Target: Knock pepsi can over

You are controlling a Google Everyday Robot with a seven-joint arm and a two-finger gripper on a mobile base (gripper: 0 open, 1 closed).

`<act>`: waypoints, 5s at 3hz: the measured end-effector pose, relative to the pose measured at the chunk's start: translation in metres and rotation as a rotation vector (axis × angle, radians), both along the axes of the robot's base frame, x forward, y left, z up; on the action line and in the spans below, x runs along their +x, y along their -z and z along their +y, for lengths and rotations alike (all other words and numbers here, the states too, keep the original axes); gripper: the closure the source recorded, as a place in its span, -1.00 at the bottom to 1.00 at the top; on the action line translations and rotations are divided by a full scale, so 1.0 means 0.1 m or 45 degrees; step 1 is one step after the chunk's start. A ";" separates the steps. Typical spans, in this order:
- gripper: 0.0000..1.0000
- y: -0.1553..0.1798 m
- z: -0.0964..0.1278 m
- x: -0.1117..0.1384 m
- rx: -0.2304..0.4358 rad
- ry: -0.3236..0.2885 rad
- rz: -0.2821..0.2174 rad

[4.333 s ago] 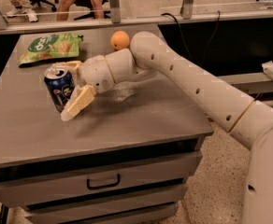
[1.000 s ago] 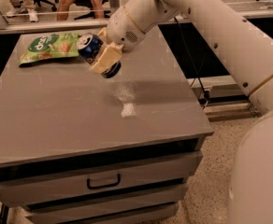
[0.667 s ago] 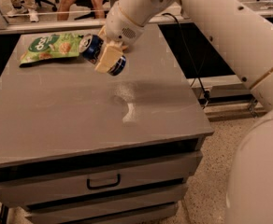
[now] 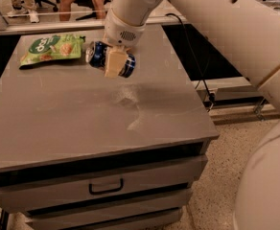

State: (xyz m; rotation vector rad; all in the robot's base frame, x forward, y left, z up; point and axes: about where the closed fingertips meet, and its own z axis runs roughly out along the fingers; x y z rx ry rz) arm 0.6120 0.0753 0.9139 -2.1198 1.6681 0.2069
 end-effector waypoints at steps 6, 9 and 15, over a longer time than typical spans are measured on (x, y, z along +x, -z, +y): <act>1.00 0.09 0.50 -0.34 -0.211 -0.151 -0.097; 1.00 0.23 0.57 -0.39 -0.412 -0.163 -0.173; -1.00 0.30 0.59 -0.41 -0.494 -0.173 -0.192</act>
Offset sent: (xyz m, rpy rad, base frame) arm -0.0071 -0.0087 -0.0001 -0.1221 -0.0544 -0.0086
